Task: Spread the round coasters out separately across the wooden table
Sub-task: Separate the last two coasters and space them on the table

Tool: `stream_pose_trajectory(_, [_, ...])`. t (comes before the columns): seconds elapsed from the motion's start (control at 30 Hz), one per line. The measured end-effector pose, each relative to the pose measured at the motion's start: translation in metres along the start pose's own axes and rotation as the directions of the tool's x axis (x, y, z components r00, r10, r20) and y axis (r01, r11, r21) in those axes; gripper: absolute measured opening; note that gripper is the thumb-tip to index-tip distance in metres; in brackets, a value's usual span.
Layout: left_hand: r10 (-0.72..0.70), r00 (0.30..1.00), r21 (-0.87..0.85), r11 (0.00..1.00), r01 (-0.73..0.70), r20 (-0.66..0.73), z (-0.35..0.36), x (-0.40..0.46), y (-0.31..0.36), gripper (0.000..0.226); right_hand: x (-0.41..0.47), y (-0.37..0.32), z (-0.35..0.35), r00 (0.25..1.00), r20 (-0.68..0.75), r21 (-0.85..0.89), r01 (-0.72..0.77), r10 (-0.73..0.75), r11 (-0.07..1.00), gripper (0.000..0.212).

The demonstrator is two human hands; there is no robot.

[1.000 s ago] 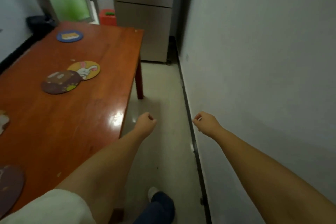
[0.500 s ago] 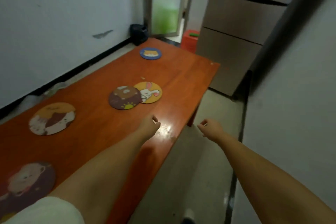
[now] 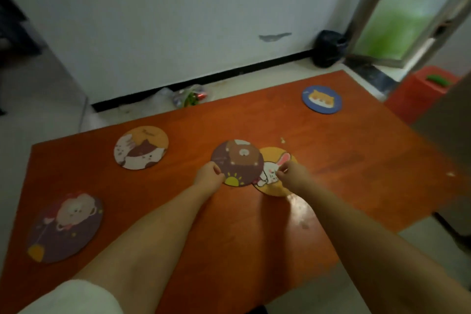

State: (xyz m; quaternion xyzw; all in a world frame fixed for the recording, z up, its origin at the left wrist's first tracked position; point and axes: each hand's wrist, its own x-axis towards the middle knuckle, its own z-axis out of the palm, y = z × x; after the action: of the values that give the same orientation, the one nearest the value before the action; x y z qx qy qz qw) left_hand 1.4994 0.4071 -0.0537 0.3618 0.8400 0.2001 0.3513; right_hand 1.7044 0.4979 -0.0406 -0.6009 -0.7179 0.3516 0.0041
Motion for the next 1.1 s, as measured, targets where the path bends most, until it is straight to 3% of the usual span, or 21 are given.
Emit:
stream_pose_trajectory(0.07, [-0.089, 0.995, -0.019, 0.996, 0.089, -0.04, -0.002, 0.012, -0.002, 0.01, 0.03, -0.007, 0.0, 0.999, 0.031, 0.016, 0.022, -0.022, 1.0, 0.029])
stream_pose_trajectory(0.2, [-0.265, 0.961, -0.102, 0.961, 0.257, -0.077, 0.0, 0.032, -0.002, 0.033, 0.068, -0.02, 0.013, 0.997, 0.082, 0.06, -0.001, -0.004, 0.998, 0.042])
stream_pose_trajectory(0.3, [-0.331, 0.94, -0.201, 0.929, 0.31, -0.085, 0.008, 0.043, 0.008, 0.013, 0.083, -0.025, 0.021, 0.995, 0.099, 0.077, -0.02, 0.012, 0.997, 0.028])
stream_pose_trajectory(0.4, [-0.412, 0.907, -0.285, 0.882, 0.374, -0.086, 0.017, 0.05, 0.013, 0.047, 0.095, -0.021, 0.024, 0.99, 0.12, 0.132, -0.091, 0.075, 0.987, 0.043])
stream_pose_trajectory(0.47, [-0.439, 0.894, -0.349, 0.855, 0.384, -0.093, 0.02, 0.05, 0.015, 0.046, 0.097, -0.022, 0.022, 0.985, 0.147, 0.181, -0.119, 0.093, 0.976, 0.039])
stream_pose_trajectory(0.63, [-0.418, 0.894, -0.438, 0.842, 0.315, -0.161, 0.018, 0.035, 0.019, 0.01, 0.086, -0.025, 0.021, 0.988, 0.153, 0.242, -0.041, 0.004, 0.969, 0.03])
stream_pose_trajectory(0.8, [-0.434, 0.879, -0.517, 0.808, 0.283, -0.196, 0.002, -0.003, -0.002, 0.008, 0.053, -0.037, 0.023, 0.977, 0.187, 0.259, 0.048, -0.099, 0.965, 0.018])
stream_pose_trajectory(0.9, [-0.458, 0.862, -0.562, 0.781, 0.272, -0.219, -0.01, -0.04, -0.027, 0.02, 0.023, -0.048, 0.032, 0.966, 0.213, 0.286, 0.083, -0.147, 0.955, 0.022])
stream_pose_trajectory(1.1, [-0.485, 0.83, -0.6, 0.761, 0.246, -0.275, -0.021, -0.116, -0.089, 0.008, -0.052, -0.058, 0.075, 0.949, 0.248, 0.256, 0.129, -0.194, 0.958, 0.031])
